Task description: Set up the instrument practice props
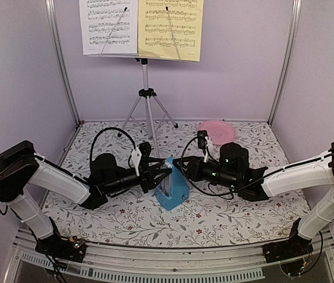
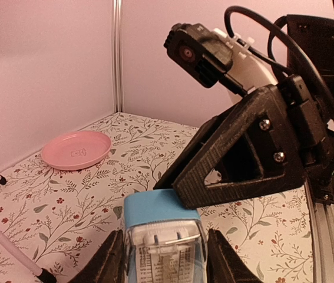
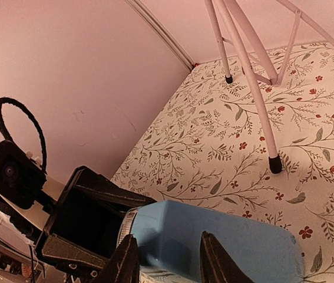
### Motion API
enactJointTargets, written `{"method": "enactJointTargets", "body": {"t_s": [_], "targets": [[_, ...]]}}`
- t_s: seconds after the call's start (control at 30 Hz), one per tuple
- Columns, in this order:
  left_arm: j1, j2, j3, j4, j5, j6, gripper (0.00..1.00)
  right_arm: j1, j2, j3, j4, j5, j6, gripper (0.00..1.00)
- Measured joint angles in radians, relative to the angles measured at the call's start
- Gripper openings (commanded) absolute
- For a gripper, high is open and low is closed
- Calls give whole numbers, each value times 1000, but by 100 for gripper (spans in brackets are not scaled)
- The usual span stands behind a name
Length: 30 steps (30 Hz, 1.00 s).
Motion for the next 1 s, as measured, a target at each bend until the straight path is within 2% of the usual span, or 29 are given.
{"method": "enactJointTargets", "body": {"t_s": [0.57,1.0], "targets": [[8,0,-55,87,-9,-1,19,-3,60,-10,101,-24,7,34],[12,-19,-119,165,-10,2,18,-19,73,2,105,-22,6,33]]}}
